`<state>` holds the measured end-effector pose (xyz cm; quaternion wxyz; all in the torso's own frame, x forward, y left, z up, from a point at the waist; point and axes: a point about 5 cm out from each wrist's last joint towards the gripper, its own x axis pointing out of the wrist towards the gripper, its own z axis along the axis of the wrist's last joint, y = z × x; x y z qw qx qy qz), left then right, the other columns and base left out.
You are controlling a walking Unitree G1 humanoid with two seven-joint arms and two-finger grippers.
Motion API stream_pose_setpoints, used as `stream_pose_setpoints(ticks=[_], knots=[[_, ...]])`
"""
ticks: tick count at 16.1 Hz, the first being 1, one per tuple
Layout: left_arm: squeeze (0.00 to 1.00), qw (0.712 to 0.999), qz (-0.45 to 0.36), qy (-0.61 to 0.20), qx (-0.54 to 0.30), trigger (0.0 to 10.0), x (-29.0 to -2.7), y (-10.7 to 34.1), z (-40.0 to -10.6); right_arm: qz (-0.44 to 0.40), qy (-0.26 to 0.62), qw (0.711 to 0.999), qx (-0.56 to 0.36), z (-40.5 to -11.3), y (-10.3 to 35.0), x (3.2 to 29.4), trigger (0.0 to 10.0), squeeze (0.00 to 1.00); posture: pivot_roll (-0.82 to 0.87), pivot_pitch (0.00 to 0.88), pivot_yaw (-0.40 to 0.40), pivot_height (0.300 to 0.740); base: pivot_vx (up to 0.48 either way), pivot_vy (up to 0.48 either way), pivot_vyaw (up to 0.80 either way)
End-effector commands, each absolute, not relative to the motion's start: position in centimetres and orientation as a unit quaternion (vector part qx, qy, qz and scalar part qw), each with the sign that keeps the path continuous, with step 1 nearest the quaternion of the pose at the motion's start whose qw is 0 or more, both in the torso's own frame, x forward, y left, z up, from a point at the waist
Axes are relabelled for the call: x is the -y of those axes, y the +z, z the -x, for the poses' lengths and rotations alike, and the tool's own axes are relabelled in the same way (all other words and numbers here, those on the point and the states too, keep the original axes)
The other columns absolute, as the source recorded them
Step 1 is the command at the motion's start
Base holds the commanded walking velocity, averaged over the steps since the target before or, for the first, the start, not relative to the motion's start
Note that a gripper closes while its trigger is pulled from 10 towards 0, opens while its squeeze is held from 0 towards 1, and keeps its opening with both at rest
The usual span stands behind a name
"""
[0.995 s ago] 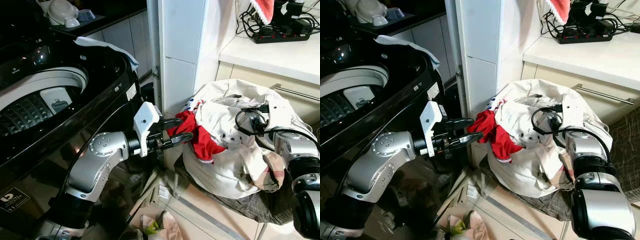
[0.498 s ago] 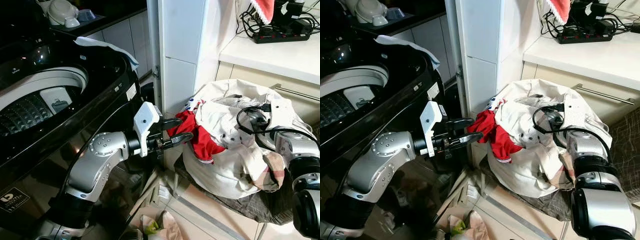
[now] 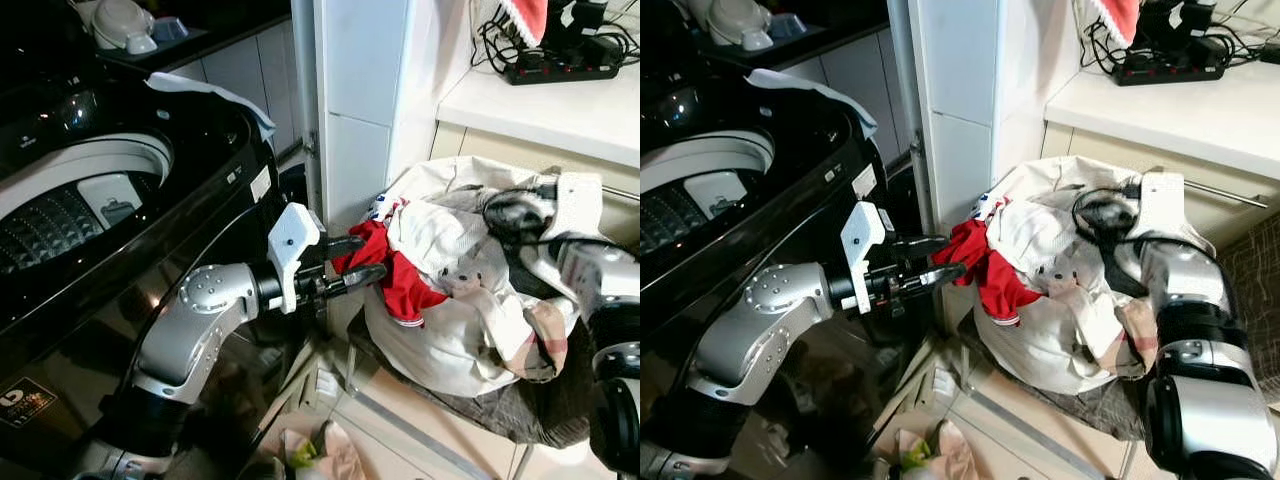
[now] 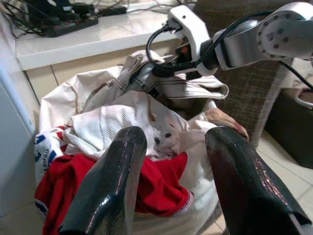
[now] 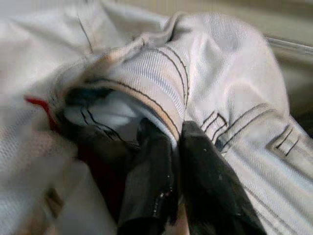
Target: Clothes washing
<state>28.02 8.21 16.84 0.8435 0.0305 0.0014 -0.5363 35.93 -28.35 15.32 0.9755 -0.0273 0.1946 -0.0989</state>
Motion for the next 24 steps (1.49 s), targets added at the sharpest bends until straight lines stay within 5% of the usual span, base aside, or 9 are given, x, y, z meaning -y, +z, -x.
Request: stream_pose_setpoints(ticks=[1,5,8,14,18,19,20,24], knots=[[0.0,0.858,-0.035,-0.512,0.013,10.0,-8.8,17.4,-28.7,0.015,-0.075,0.991,-0.113,-36.8,20.3,27.8,0.0,0.0,0.0,0.0,0.053,0.74,0.0,0.0,0.0],[0.0,0.896,-0.019,-0.441,0.055,10.0,-10.2,18.6,-30.1,-0.082,0.106,0.988,0.071,-35.1,32.1,23.1,0.0,0.0,-0.02,0.0,0.066,0.74,0.0,0.0,0.0],[0.0,0.906,-0.011,-0.414,0.089,10.0,-10.5,19.9,-30.8,-0.102,0.18,0.969,0.138,-33.4,35.9,21.2,0.0,0.0,-0.02,0.0,0.07,0.74,0.0,0.0,0.0],[0.0,0.914,-0.007,-0.381,0.136,10.0,-10.9,21.5,-31.5,-0.056,0.2,0.956,0.207,-31.5,39.6,19.8,0.0,0.0,-0.02,0.0,0.066,0.74,0.0,0.0,0.0],[0.0,0.905,0.044,-0.382,0.18,10.0,-11.0,23.9,-31.6,-0.054,0.298,0.947,0.104,-31.2,35.7,17.6,0.0,0.0,-0.02,0.0,0.059,0.74,0.0,0.0,0.0],[1.0,0.896,0.072,-0.389,0.2,10.0,-10.9,25.2,-31.6,-0.073,0.355,0.927,0.1,-30.5,34.7,16.7,0.0,0.0,-0.01,0.0,0.058,0.74,0.0,0.0,0.0],[1.0,0.889,0.083,-0.39,0.224,10.0,-10.9,26.6,-31.6,-0.094,0.412,0.901,0.094,-29.6,33.6,15.9,0.0,0.0,-0.01,0.0,0.058,0.74,0.0,0.0,0.0],[1.0,0.874,0.147,-0.399,0.234,10.0,-11.2,27.8,-31.5,-0.12,0.406,0.904,0.053,-29.6,30.4,16.5,0.0,0.0,-0.01,0.0,0.054,0.74,0.0,0.0,0.0]])
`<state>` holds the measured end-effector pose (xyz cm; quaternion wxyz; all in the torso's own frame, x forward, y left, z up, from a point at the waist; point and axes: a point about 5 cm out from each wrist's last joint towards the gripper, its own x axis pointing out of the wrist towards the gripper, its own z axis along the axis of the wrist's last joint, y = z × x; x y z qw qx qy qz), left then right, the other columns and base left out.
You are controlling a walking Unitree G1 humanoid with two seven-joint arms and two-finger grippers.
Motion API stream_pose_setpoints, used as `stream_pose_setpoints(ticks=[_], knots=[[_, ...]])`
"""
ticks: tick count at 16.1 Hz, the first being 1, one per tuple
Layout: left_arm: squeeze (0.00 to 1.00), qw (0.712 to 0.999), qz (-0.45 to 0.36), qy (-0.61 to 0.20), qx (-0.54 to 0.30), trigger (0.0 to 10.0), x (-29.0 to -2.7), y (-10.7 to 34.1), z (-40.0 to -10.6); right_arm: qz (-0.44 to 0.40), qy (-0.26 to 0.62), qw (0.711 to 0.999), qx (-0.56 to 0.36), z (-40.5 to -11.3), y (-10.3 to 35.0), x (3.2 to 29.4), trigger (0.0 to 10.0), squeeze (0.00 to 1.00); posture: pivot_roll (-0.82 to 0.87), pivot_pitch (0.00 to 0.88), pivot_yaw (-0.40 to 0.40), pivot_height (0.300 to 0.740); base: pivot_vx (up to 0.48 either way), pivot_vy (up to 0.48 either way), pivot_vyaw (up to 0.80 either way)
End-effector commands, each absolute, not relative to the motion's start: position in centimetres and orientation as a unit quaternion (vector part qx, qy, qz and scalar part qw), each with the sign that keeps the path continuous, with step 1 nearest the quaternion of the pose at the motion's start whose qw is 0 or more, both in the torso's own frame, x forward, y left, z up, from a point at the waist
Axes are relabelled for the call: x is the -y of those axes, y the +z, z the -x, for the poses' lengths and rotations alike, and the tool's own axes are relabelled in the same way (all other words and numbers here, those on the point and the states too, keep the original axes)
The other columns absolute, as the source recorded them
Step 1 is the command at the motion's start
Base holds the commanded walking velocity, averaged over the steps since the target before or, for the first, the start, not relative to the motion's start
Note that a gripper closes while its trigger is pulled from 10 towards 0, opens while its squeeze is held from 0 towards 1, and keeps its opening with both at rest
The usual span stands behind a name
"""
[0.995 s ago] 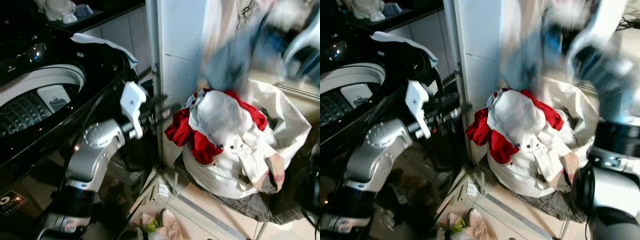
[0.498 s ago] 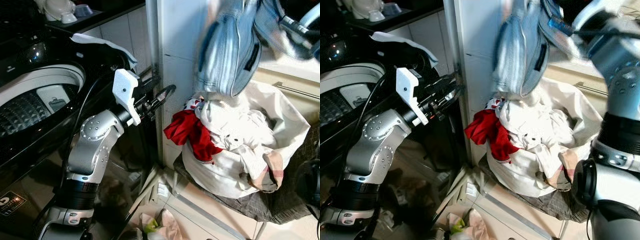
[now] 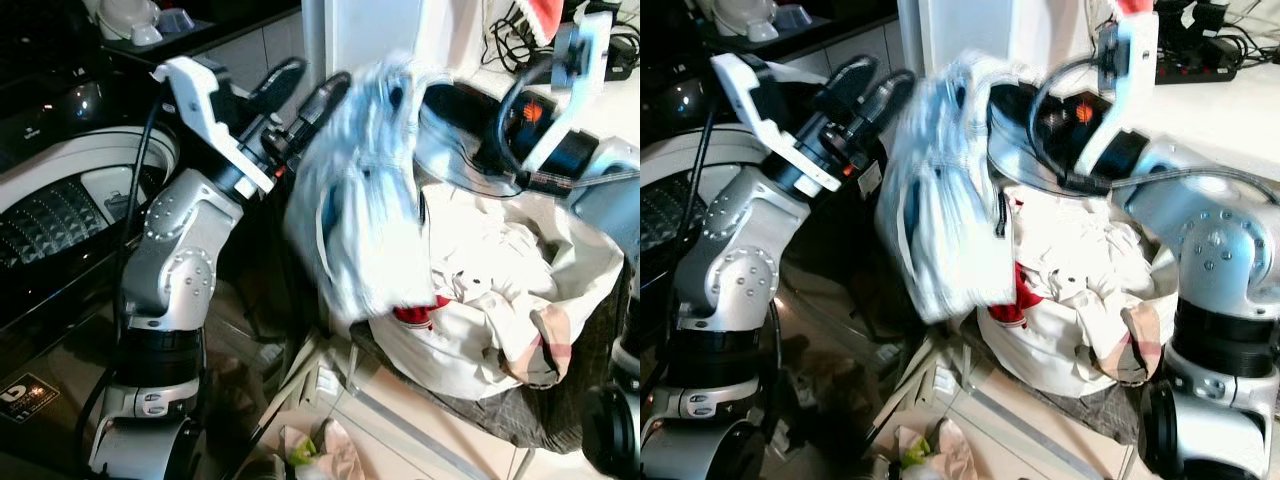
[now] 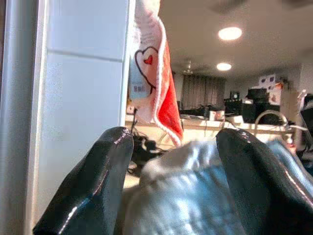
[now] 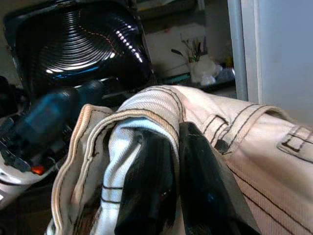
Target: Clothes washing
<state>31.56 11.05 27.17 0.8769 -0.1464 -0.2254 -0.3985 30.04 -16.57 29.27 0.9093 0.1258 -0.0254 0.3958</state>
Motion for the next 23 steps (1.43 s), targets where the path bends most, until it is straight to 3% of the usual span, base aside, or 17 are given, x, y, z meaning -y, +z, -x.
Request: stream_pose_setpoints(ticks=[1,6,7,11,15,19,22,23], knots=[[1.0,0.866,0.147,-0.43,0.208,10.0,-10.4,27.1,-31.1,-0.128,0.412,0.901,0.047,-29.4,30.0,16.3,0.0,0.0,-0.01,0.0,0.055,0.74,0.0,0.0,0.0],[1.0,0.84,0.099,-0.52,0.12,10.0,-7.6,23.7,-29.1,-0.154,0.439,0.884,0.049,-28.8,29.5,15.3,0.0,0.0,-0.02,0.0,0.06,0.74,0.0,0.0,0.0],[0.0,0.852,0.07,-0.505,0.116,10.0,-7.5,23.2,-29.5,-0.156,0.441,0.882,0.049,-28.8,29.5,15.1,0.0,0.0,-0.02,0.0,0.06,0.74,0.0,0.0,0.0],[0.0,0.868,0.018,-0.484,0.108,10.0,-7.2,22.6,-29.9,-0.161,0.448,0.878,0.048,-28.6,29.5,14.8,0.0,0.0,-0.02,0.0,0.058,0.74,0.0,0.0,0.0],[0.0,0.879,0.029,-0.465,0.096,10.0,-6.4,22.3,-30.3,-0.162,0.45,0.877,0.044,-28.6,29.3,14.4,0.0,0.0,-0.02,0.0,0.058,0.74,0.0,0.0,0.0],[0.0,0.821,0.122,-0.551,0.079,10.0,-5.6,22.5,-28.2,-0.163,0.435,0.885,0.038,-28.9,29.1,14.5,0.0,0.0,-0.02,0.0,0.059,0.74,0.0,0.0,0.0],[0.0,0.826,0.041,-0.56,0.056,10.0,-5.4,21.1,-27.9,-0.162,0.433,0.886,0.037,-28.9,29.1,14.5,0.0,0.0,-0.02,0.0,0.059,0.74,0.0,0.0,0.0],[0.0,0.852,0.001,-0.522,0.042,10.0,-5.7,20.4,-28.9,-0.161,0.433,0.886,0.036,-29.0,29.1,14.5,0.0,0.0,-0.02,0.0,0.058,0.74,0.0,0.0,0.0]])
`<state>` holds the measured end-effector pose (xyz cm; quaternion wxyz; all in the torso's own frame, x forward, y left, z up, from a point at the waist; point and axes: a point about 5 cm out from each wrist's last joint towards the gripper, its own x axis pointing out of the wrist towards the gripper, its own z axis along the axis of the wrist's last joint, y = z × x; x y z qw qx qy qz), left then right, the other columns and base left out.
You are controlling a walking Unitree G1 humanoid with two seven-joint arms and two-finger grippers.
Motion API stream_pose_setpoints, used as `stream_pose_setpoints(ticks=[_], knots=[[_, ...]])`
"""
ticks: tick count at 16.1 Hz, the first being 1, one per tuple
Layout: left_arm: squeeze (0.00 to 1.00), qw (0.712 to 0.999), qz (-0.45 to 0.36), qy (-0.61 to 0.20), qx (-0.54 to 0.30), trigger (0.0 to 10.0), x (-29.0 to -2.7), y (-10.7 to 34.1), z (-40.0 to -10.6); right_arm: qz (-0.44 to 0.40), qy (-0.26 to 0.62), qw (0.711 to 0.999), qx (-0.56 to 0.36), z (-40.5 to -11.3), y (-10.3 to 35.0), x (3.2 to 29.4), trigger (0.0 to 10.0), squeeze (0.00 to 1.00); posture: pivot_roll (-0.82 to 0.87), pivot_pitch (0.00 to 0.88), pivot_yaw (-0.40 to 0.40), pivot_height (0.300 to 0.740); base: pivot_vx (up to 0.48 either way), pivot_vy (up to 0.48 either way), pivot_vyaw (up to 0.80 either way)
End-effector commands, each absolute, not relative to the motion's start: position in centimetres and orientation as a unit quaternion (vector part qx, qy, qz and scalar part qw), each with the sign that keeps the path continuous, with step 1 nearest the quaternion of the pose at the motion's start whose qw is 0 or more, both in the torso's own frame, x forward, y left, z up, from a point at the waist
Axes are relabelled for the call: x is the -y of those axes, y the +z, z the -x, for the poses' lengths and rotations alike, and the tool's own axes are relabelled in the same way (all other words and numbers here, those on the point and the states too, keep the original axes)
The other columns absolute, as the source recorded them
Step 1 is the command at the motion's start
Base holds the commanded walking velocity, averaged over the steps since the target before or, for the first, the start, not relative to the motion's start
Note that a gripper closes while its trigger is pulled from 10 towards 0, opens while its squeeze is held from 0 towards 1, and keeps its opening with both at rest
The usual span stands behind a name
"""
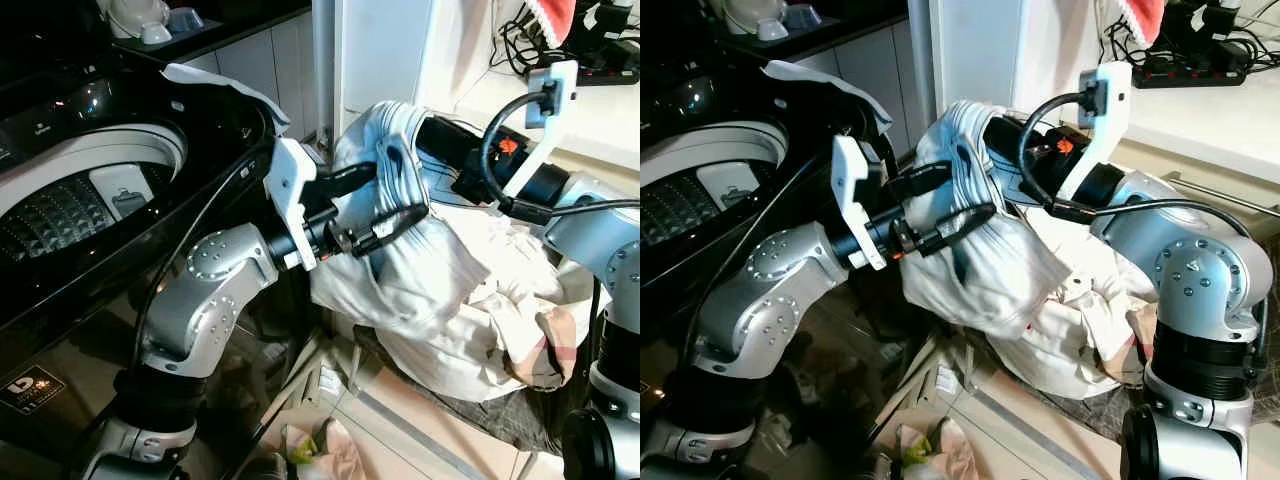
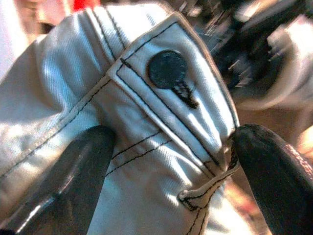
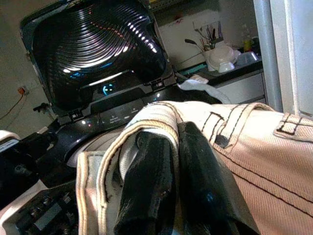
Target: Clothes washing
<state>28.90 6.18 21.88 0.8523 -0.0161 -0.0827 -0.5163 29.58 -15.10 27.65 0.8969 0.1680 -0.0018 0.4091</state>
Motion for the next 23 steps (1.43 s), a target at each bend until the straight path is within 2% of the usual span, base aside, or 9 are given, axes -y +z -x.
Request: stream_pose_setpoints(ticks=[1,2,4,5,7,12,13,14,23], knots=[[0.0,0.873,-0.033,-0.485,0.037,10.0,-6.0,20.1,-29.8,-0.16,0.434,0.886,0.035,-29.0,29.1,14.4,0.0,0.0,-0.02,0.0,0.058,0.74,0.0,0.0,0.0],[0.0,0.88,-0.035,-0.472,0.034,10.0,-6.1,20.1,-30.1,-0.16,0.434,0.886,0.035,-29.0,29.1,14.3,0.0,0.0,-0.02,0.0,0.058,0.74,0.0,0.0,0.0],[0.66,0.893,-0.04,-0.446,0.031,10.0,-6.4,20.2,-30.7,-0.156,0.432,0.888,0.03,-29.0,28.9,14.2,0.0,0.0,-0.02,0.0,0.059,0.74,0.0,0.0,0.0],[0.64,0.897,-0.046,-0.439,0.024,10.0,-6.3,20.0,-30.9,-0.155,0.432,0.888,0.027,-29.0,28.8,14.0,0.0,0.0,-0.02,0.0,0.06,0.74,0.0,0.0,0.0],[0.0,0.914,-0.061,-0.4,0.012,10.0,-6.0,19.2,-31.5,-0.158,0.438,0.884,0.025,-28.8,28.8,13.7,0.0,0.0,-0.02,0.0,0.06,0.74,0.0,0.0,0.0],[0.0,0.932,-0.067,-0.355,0.012,9.6,-6.2,18.8,-32.3,-0.159,0.443,0.882,0.023,-28.7,28.8,13.4,0.0,0.0,-0.02,0.0,0.06,0.74,0.0,0.0,0.0],[0.0,0.939,-0.06,-0.338,0.011,3.5,-6.6,18.9,-32.6,-0.159,0.443,0.882,0.023,-28.7,28.8,13.4,0.0,0.0,-0.02,0.0,0.062,0.74,0.0,0.0,0.0],[0.0,0.947,-0.052,-0.317,0.013,0.0,-7.1,18.9,-33.0,-0.16,0.442,0.882,0.023,-28.7,28.8,13.4,0.0,0.0,-0.02,0.0,0.064,0.74,0.0,0.0,0.0],[0.0,0.957,-0.044,-0.286,0.021,0.0,-8.0,19.0,-33.5,-0.161,0.444,0.881,0.023,-28.6,28.7,13.4,0.0,0.0,-0.02,0.0,0.067,0.74,0.0,0.0,0.0]])
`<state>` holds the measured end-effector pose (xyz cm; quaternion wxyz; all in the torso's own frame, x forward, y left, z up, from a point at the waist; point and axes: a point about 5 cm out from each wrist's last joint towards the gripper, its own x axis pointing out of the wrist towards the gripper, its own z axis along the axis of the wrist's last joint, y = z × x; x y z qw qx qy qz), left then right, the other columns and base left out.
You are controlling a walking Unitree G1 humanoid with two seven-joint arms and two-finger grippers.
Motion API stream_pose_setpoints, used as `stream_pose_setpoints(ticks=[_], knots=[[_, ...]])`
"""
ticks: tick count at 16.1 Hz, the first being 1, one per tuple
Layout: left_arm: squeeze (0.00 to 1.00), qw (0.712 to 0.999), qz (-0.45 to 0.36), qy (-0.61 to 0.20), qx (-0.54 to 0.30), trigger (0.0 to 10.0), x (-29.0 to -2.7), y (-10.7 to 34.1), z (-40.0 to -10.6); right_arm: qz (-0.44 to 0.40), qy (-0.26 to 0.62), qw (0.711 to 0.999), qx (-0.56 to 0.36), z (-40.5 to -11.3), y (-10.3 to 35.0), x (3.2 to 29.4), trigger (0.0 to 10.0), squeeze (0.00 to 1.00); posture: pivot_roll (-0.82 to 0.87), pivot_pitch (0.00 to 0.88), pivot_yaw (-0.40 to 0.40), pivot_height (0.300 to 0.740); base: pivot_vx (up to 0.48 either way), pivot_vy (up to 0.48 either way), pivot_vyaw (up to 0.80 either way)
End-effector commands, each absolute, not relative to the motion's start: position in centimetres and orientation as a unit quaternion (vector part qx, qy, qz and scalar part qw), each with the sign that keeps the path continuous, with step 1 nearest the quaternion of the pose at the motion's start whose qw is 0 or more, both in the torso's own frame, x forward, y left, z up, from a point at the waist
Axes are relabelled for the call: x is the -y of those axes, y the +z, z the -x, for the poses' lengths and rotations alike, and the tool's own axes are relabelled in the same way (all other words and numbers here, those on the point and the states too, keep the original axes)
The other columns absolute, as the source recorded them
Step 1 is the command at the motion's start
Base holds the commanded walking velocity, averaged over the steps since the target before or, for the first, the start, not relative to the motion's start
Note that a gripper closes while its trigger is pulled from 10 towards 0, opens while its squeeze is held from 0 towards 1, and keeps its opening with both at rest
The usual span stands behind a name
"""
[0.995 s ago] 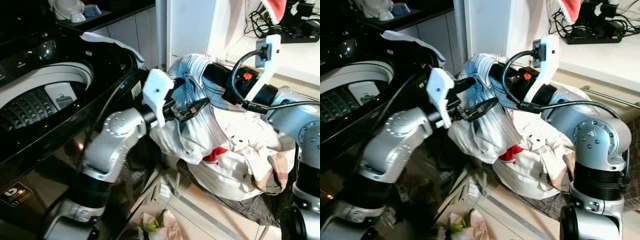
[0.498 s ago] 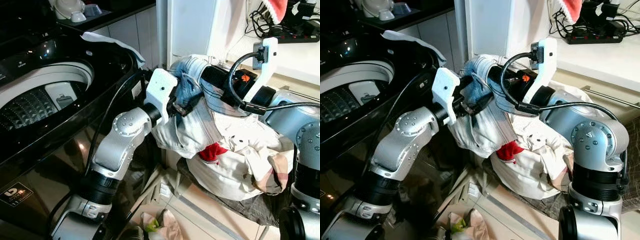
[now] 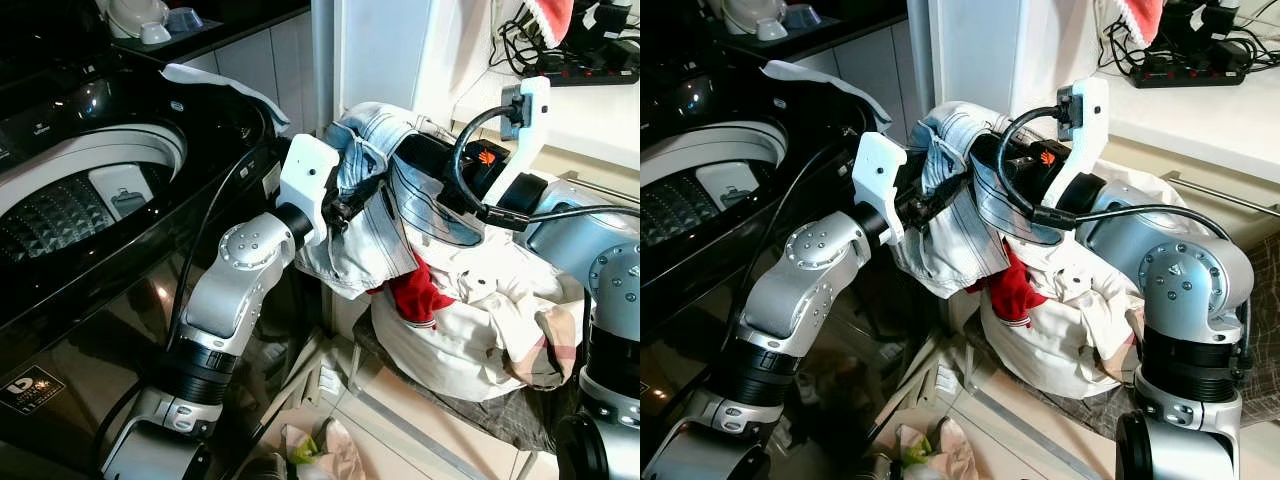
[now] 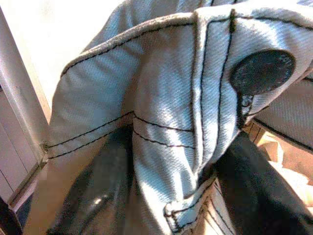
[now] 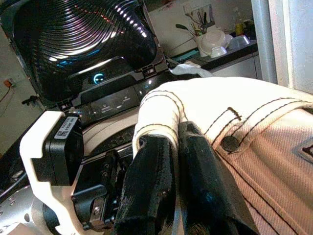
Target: Clothes washing
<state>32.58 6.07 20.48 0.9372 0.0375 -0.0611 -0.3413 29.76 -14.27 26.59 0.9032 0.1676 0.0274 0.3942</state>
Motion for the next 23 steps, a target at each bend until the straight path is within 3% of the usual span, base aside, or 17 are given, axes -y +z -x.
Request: stream_pose_setpoints(ticks=[1,6,7,8,9,10,13,14,15,18,20,21,22,23], knots=[[0.0,0.957,-0.044,-0.285,0.021,0.0,-8.0,19.1,-33.6,-0.161,0.444,0.881,0.023,-28.6,28.7,13.4,0.0,0.0,-0.02,0.0,0.067,0.74,0.0,0.0,0.0],[0.0,0.962,-0.035,-0.269,0.041,0.0,-8.7,19.7,-33.8,-0.155,0.44,0.884,0.022,-28.6,28.6,13.5,0.0,0.0,-0.02,0.0,0.068,0.74,0.0,0.0,0.0],[0.0,0.965,-0.041,-0.255,0.054,0.0,-9.5,20.4,-34.2,-0.149,0.437,0.887,0.023,-28.6,28.7,13.5,0.9,0.0,-0.02,0.0,0.068,0.74,0.0,0.0,0.0],[0.0,0.97,-0.04,-0.231,0.069,0.0,-10.6,21.5,-34.7,-0.158,0.445,0.881,0.028,-28.6,28.8,13.4,10.0,0.0,-0.02,0.0,0.068,0.74,0.0,0.0,0.0],[0.0,0.971,-0.04,-0.224,0.073,0.0,-10.9,21.9,-34.8,-0.164,0.45,0.878,0.031,-28.5,28.9,13.3,10.0,0.0,-0.02,0.0,0.068,0.74,0.0,0.0,0.0],[0.0,0.974,-0.044,-0.2,0.092,0.0,-12.1,23.3,-35.5,-0.168,0.454,0.874,0.038,-28.5,29.2,13.4,10.0,1.0,-0.02,0.0,0.067,0.74,0.0,0.0,0.0],[0.0,0.973,-0.105,-0.072,0.194,0.0,-18.0,31.8,-37.8,-0.146,0.469,0.869,0.055,-28.0,29.8,13.0,10.0,1.0,-0.01,0.0,0.064,0.74,0.0,0.0,0.0],[0.0,0.97,-0.124,-0.037,0.208,0.0,-19.3,33.3,-38.1,-0.139,0.471,0.869,0.054,-28.0,29.7,12.9,10.0,0.42,0.0,0.0,0.064,0.74,0.0,0.0,0.0],[0.0,0.957,-0.172,0.042,0.229,0.0,-21.8,36.2,-38.3,-0.132,0.48,0.866,0.05,-27.8,29.6,12.7,10.0,0.0,0.0,0.0,0.066,0.74,0.0,0.0,0.0],[0.0,0.905,-0.292,0.215,0.222,0.0,-26.7,39.9,-37.9,-0.119,0.489,0.864,0.039,-27.5,29.0,12.0,10.0,0.0,0.0,0.0,0.08,0.74,0.0,0.0,0.0],[0.0,0.87,-0.38,0.257,0.182,0.0,-27.6,38.5,-38.5,-0.112,0.476,0.871,0.034,-27.5,28.5,11.9,10.0,0.0,-0.02,0.0,0.09,0.74,0.0,0.0,0.0],[0.0,0.874,-0.379,0.252,0.167,0.0,-27.6,37.7,-38.8,-0.112,0.476,0.872,0.033,-27.4,28.4,11.8,10.0,0.0,-0.02,0.0,0.09,0.74,0.0,0.0,0.0],[0.0,0.904,-0.346,0.227,0.107,10.0,-27.4,34.6,-39.8,-0.108,0.477,0.872,0.024,-27.2,28.0,11.6,10.0,0.0,-0.02,0.0,0.092,0.74,0.0,0.0,0.0],[0.0,0.923,-0.319,0.208,0.055,10.0,-27.2,32.1,-40.4,-0.105,0.478,0.872,0.015,-27.1,27.7,11.4,10.0,0.0,-0.02,0.0,0.094,0.74,0.0,0.0,0.0]])
